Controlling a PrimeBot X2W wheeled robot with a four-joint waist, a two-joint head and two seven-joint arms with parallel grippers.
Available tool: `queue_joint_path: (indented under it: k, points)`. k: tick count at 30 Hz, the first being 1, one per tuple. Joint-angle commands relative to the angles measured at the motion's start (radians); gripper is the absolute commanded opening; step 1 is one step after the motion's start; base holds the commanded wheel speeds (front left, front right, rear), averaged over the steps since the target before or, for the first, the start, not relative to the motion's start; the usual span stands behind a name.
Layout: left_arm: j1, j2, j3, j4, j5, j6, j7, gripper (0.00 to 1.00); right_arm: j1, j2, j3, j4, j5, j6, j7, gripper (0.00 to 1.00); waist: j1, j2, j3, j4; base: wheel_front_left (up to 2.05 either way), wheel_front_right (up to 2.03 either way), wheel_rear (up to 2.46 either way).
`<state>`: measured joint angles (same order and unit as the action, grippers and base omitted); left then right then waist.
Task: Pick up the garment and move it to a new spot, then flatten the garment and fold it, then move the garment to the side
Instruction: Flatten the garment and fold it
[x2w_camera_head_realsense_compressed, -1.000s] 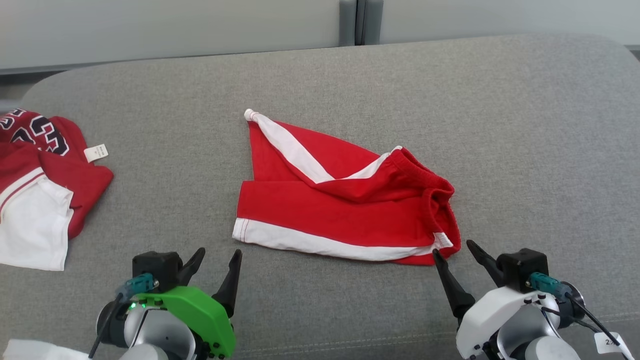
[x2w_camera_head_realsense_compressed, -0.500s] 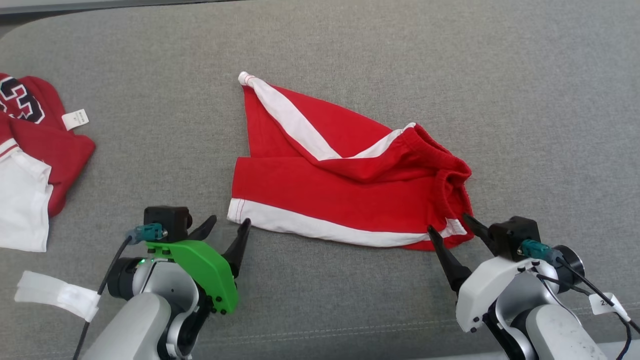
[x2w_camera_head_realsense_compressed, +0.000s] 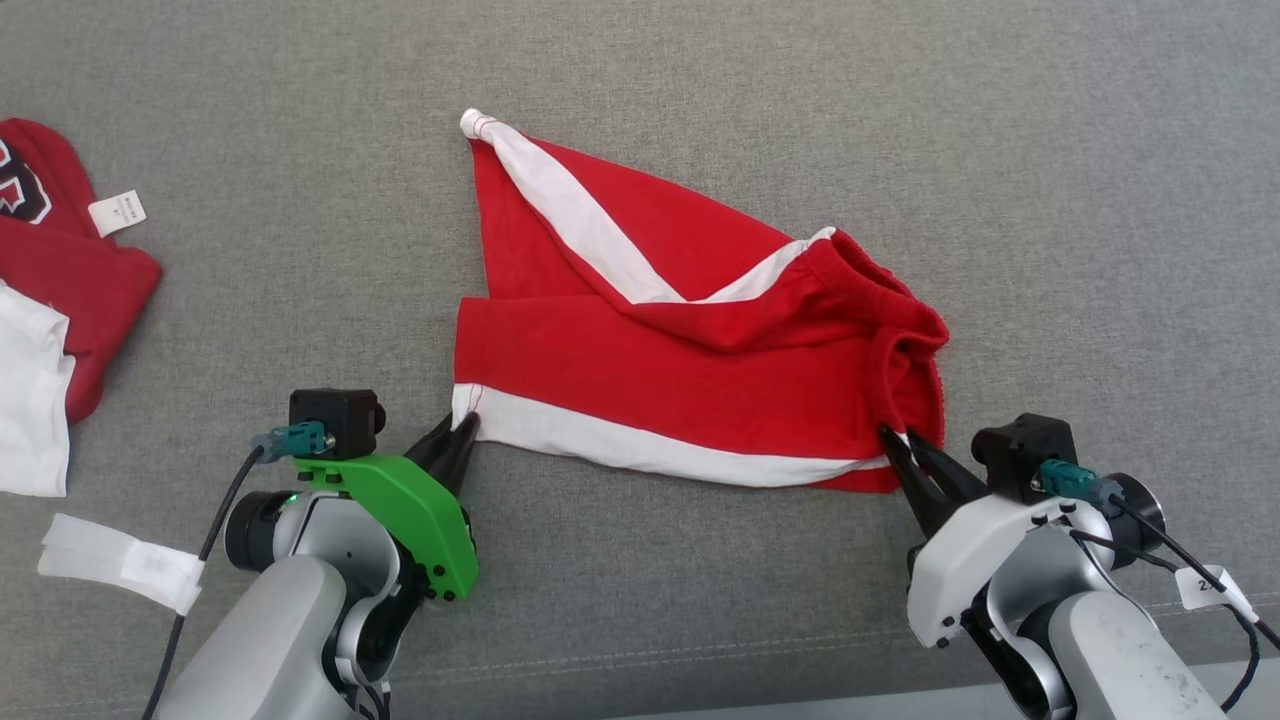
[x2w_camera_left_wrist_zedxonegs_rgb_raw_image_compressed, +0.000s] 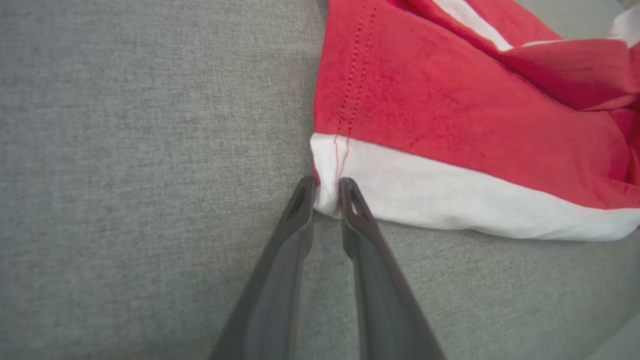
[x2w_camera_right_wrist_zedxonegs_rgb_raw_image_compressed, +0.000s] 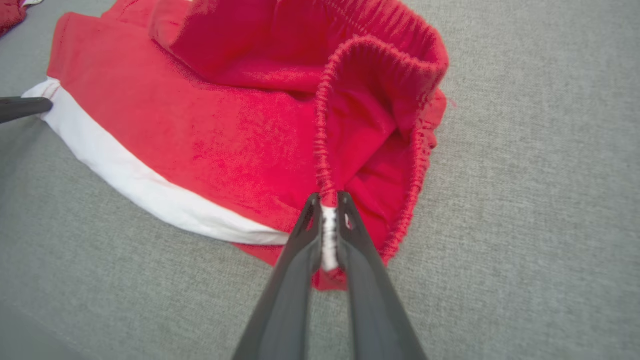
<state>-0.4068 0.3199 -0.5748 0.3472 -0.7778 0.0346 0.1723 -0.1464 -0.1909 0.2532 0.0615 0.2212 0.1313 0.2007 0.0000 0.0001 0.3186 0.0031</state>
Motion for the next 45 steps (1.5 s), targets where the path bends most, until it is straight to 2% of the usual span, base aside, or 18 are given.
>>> queue_joint_path:
  k: [1, 4, 8, 18, 26, 35, 45]
  points:
    - [-0.017, -0.002, 0.005, 0.003, 0.003, -0.008, -0.015, 0.00, -0.003, 0.004, -0.002, -0.012, 0.005, -0.001, -0.009, 0.00, 0.0000, -0.0001, -0.002, -0.002, 0.00, 0.00, 0.00]
    - [-0.017, 0.004, 0.015, -0.006, 0.003, -0.004, -0.035, 0.00, 0.005, 0.008, -0.007, -0.033, 0.024, -0.001, -0.018, 0.00, 0.0000, -0.0001, -0.009, -0.003, 0.00, 0.00, 0.00]
    - [0.013, 0.027, 0.040, -0.073, 0.008, 0.024, -0.071, 0.00, 0.020, 0.045, -0.031, -0.085, 0.116, -0.001, -0.038, 0.00, 0.0000, -0.0001, -0.033, -0.004, 0.00, 0.00, 0.00]
    - [0.062, 0.111, 0.116, -0.317, 0.034, 0.126, -0.102, 0.00, -0.036, 0.071, -0.070, -0.174, 0.228, -0.001, -0.110, 0.00, 0.0000, -0.0001, -0.113, -0.001, 0.00, 0.00, 0.00]
    - [0.017, 0.172, 0.169, -0.455, 0.077, 0.187, -0.093, 0.00, -0.130, 0.099, -0.076, -0.179, 0.266, -0.001, -0.166, 0.00, 0.0000, -0.0001, -0.170, 0.001, 0.00, 0.00, 0.00]
    - [-0.077, 0.245, 0.190, -0.555, 0.157, 0.232, -0.050, 0.00, -0.252, 0.059, -0.055, -0.188, 0.268, -0.001, -0.184, 0.00, 0.0000, -0.0001, -0.239, 0.014, 0.00, 0.00, 0.00]
    - [-0.159, 0.268, 0.183, -0.600, 0.198, 0.248, -0.007, 0.00, -0.329, 0.016, -0.064, -0.189, 0.266, -0.001, -0.153, 0.00, 0.0000, -0.0001, -0.306, 0.030, 0.00, 0.00, 0.00]
